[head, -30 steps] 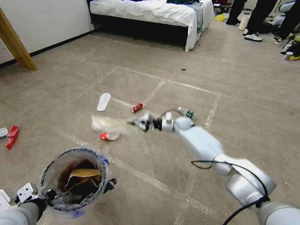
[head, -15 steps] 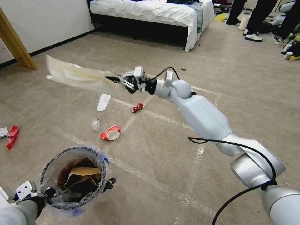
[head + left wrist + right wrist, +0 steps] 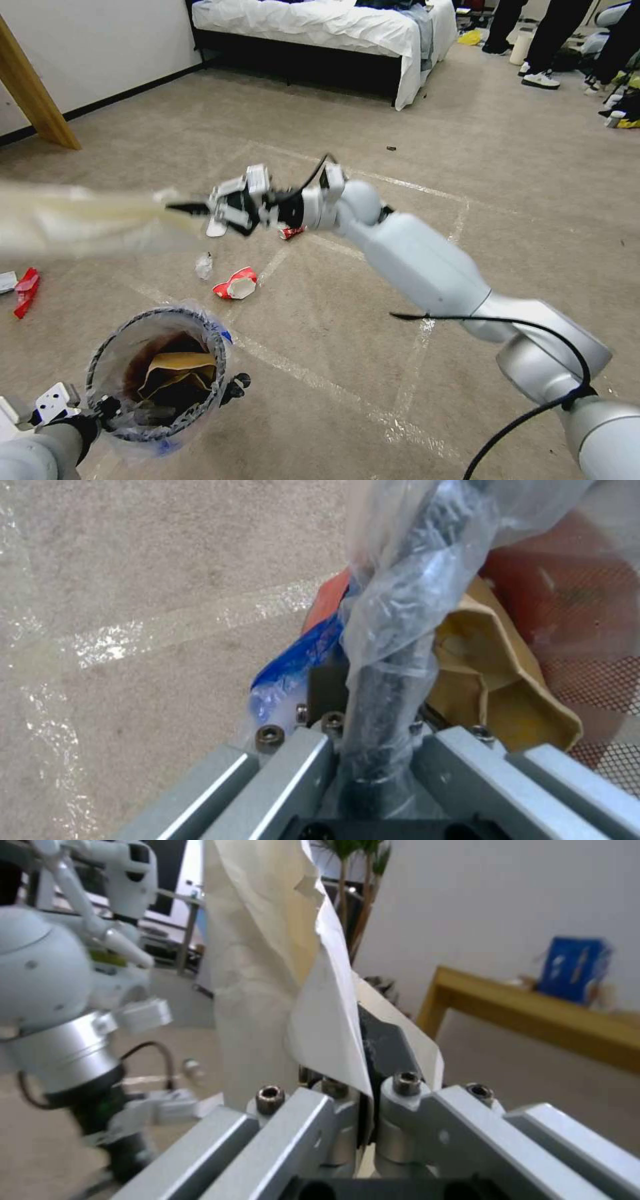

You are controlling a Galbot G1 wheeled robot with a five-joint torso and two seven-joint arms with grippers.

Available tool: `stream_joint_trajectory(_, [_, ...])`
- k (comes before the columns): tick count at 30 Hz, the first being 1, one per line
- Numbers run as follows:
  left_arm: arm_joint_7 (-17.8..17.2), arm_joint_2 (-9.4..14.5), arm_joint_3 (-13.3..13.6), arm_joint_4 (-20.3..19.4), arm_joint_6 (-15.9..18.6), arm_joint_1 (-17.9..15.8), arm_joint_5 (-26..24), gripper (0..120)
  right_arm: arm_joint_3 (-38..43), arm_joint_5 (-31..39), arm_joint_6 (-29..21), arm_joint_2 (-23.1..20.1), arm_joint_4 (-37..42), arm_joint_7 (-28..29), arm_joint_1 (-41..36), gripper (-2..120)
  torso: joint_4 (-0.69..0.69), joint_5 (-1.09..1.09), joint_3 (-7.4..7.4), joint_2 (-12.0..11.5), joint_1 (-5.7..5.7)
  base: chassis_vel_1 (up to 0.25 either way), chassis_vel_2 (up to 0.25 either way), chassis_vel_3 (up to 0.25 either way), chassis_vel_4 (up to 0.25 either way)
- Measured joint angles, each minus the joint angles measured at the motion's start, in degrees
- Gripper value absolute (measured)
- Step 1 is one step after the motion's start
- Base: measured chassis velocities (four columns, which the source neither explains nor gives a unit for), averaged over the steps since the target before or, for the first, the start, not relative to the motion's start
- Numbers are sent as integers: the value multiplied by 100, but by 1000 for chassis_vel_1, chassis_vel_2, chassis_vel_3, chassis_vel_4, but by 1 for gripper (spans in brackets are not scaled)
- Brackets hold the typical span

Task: Pick up the trash bin and place the garbage on the floor into it.

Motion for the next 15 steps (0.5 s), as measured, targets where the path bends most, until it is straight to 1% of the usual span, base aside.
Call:
stream_joint_trajectory(1, [-9, -19, 6, -7, 0, 0, 0, 0, -132, -62, 0, -10, 25, 4, -144, 0, 0, 0, 0, 0, 0, 0, 0, 0, 0])
stream_joint_trajectory(4, [-16, -34, 7, -16, 0, 8, 3, 0, -233, -158, 10, -36, 30, -8, -263, 0, 1, 0, 0, 0, 0, 0, 0, 0, 0])
stream_joint_trajectory(6, [-20, -41, 1, -30, -1, 36, 9, 0, -346, -363, 87, -137, -29, -65, -373, 0, 0, 0, 0, 0, 0, 0, 0, 0, 0])
stream_joint_trajectory(12, [-22, -66, 1, -34, -2, 42, 32, 0, -374, -721, 237, -332, -172, -235, -380, 0, -1, 0, 0, 0, 0, 0, 0, 0, 0])
stream_joint_trajectory(14, [-22, -70, 6, -23, -2, 51, 76, 0, -346, -1154, 437, -539, -302, -445, -153, 0, 0, 1, 0, 0, 0, 0, 0, 0, 0])
stream_joint_trajectory(15, [-22, -70, 6, -23, -2, 51, 76, 0, -346, -1154, 437, -539, -302, -445, -153, 0, 0, 1, 0, 0, 0, 0, 0, 0, 0])
